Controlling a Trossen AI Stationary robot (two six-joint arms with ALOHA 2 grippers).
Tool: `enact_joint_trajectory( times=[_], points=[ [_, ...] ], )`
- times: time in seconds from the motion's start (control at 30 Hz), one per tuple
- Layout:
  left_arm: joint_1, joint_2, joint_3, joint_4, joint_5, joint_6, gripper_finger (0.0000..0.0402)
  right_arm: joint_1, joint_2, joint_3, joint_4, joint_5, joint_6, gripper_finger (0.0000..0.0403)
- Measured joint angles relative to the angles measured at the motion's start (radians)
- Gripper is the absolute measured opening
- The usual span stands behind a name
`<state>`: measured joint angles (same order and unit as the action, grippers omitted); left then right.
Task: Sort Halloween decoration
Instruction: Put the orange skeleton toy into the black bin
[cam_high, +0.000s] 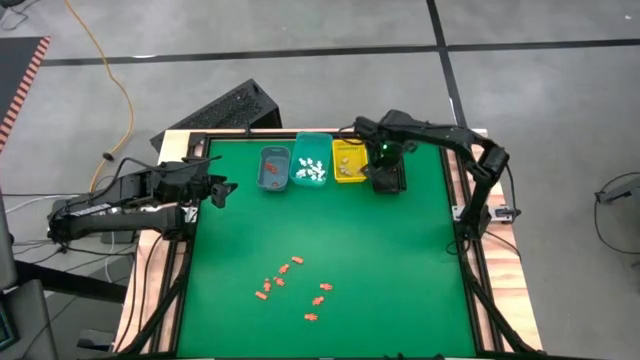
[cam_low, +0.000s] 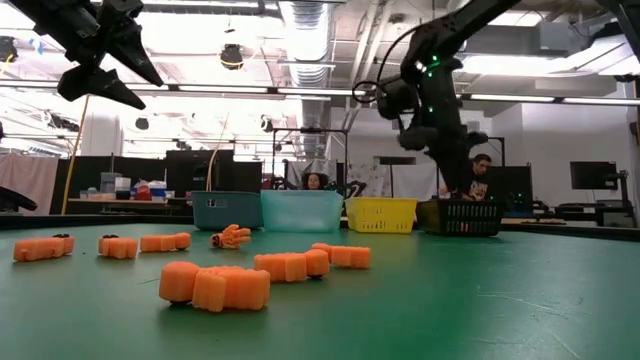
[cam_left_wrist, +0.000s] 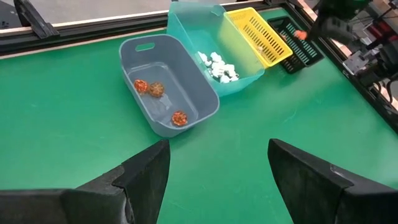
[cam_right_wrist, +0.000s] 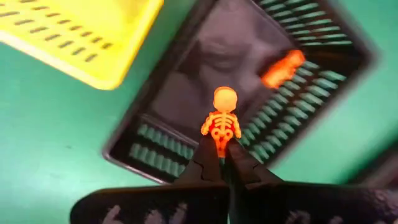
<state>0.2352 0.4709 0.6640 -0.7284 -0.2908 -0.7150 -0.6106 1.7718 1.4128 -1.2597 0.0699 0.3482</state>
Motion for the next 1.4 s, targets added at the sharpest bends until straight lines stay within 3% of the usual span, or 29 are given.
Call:
enact_joint_trajectory(
  times=[0.17,0.47,0.6,0.77,0.9,1.07,1.23,1.4],
  points=[
    [0.0,0.0,0.0,-0.002,0.033,0.001,0.0261,-0.004,0.0,-0.047,0.091,0.003,0.019,0.0022],
    [0.0,0.0,0.0,-0.025,0.024,0.001,0.0261,-0.026,-0.023,-0.047,0.09,0.009,0.021,0.0127],
    [0.0,0.0,0.0,-0.024,0.016,0.001,0.0261,-0.028,-0.089,-0.047,0.099,0.009,0.028,0.0158],
    [0.0,0.0,0.0,-0.024,0.015,0.001,0.0261,0.026,-0.229,-0.047,0.152,-0.04,0.021,0.0167],
    [0.0,0.0,0.0,-0.024,0.015,0.001,0.0261,0.146,-0.331,-0.046,0.264,-0.118,-0.026,0.0168],
    [0.0,0.0,0.0,-0.024,0.015,-0.004,0.0261,0.396,-0.376,-0.045,0.453,-0.152,-0.072,0.0168],
    [0.0,0.0,0.0,-0.023,0.015,-0.005,0.0261,0.653,-0.305,-0.045,0.615,-0.147,-0.172,0.0168],
    [0.0,0.0,0.0,-0.022,0.015,-0.006,0.0261,0.814,-0.174,-0.045,0.71,-0.143,-0.199,0.0164]
  ],
)
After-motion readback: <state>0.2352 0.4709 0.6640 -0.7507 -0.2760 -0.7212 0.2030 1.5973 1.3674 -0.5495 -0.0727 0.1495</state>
